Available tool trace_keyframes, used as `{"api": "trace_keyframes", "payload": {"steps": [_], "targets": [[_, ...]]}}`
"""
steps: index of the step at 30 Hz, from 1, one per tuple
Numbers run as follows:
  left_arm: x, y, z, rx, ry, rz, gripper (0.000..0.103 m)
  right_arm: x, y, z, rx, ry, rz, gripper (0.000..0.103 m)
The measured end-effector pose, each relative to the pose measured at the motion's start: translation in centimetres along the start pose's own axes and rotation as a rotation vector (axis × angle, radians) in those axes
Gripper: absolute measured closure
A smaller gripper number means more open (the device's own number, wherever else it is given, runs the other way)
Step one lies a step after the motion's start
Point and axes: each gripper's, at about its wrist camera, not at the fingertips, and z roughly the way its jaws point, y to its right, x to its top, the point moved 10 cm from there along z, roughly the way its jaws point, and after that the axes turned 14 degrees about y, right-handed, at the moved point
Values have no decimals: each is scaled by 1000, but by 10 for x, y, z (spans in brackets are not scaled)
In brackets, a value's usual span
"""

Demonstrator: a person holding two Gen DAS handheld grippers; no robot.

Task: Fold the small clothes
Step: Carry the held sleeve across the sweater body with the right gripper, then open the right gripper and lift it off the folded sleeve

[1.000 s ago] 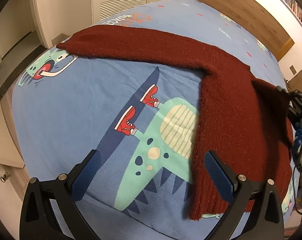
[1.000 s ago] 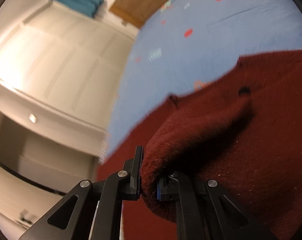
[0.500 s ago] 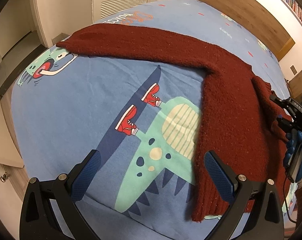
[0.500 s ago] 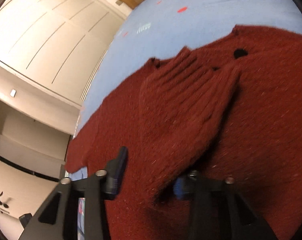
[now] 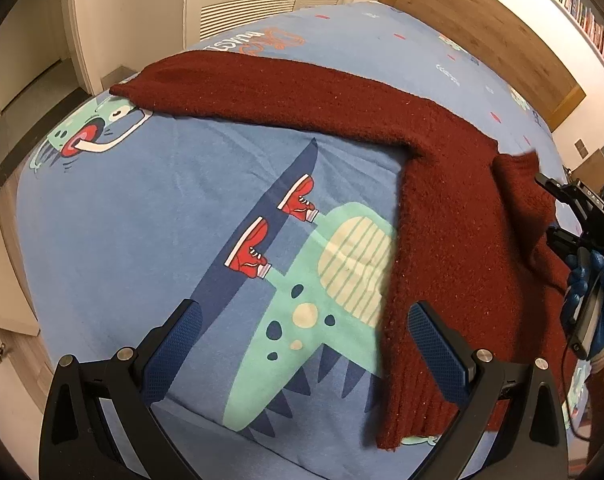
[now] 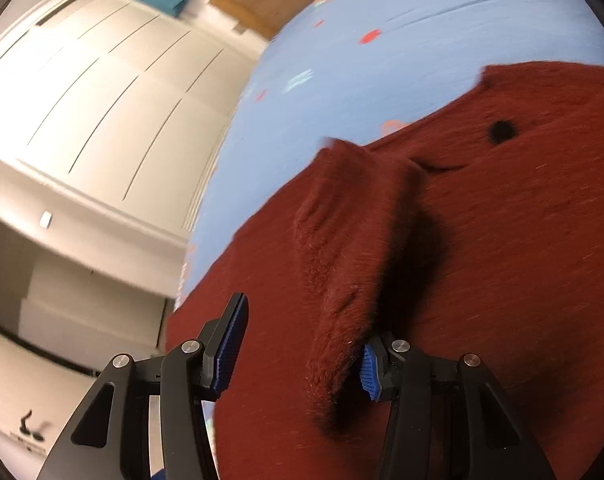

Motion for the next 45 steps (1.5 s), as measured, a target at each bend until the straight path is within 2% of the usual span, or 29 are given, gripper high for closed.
{"api": "trace_keyframes", "payload": {"steps": [7,13,16,20,23,26,30,39,45], "targets": [[-1,-4,-2,-1,1,-12,1,-44,-28,27,18,-100,-49,51],[3,-13,-7,12,29,-37,1,-67,-40,29,35,-160,-87,51],[8,-17,-10,27,58,-37,1,-58,-40,20,11,-120,-136,51],[9,-19,-11,19,52,-40,1,-26,-16,-2,-129,-30,-228,51],[9,-21,-10,18,41,-34,1,-15,10,-15,-200,-5,-215,51],[9,-22,-11,7,36,-37,1,-20,33,-23,-248,-18,-189,51],[12,-21,-15,-8,39,-28,1,-41,37,-29,-220,-42,-116,51],[29,-24,-38,0,127,-23,1,-57,16,-74,-191,-35,-146,51],[43,-36,-52,1,173,-32,1,-74,7,-105,-204,-25,-183,51]]}}
